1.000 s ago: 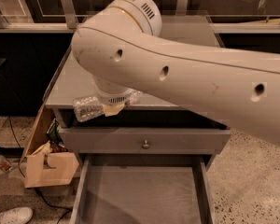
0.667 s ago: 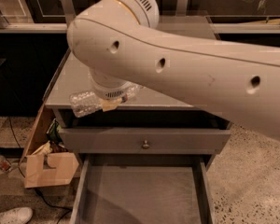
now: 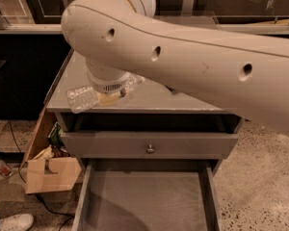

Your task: Pick water bottle from middle drawer and place on counter

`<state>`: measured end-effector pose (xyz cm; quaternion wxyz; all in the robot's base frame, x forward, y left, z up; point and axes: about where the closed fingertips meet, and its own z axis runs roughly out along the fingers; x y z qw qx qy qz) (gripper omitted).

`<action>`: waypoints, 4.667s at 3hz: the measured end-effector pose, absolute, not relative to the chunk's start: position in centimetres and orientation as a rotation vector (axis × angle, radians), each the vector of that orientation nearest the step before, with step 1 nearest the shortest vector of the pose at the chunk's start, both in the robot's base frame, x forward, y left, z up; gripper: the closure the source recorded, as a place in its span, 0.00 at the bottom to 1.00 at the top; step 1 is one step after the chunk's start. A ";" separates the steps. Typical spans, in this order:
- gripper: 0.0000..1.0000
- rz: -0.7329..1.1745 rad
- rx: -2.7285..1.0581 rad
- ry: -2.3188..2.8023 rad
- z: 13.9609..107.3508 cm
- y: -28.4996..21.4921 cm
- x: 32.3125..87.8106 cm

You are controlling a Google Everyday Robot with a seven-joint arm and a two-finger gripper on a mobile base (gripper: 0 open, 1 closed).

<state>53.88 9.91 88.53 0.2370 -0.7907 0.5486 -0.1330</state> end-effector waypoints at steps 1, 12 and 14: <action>1.00 -0.361 -2.182 1.509 88.8 10.3 56.1; 0.04 -0.230 -2.330 1.461 84.5 16.1 63.2; 0.00 -0.230 -2.330 1.461 84.5 16.1 63.2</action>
Offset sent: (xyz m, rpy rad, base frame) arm 0.0844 0.0313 -0.0095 -0.0468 0.0663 0.0236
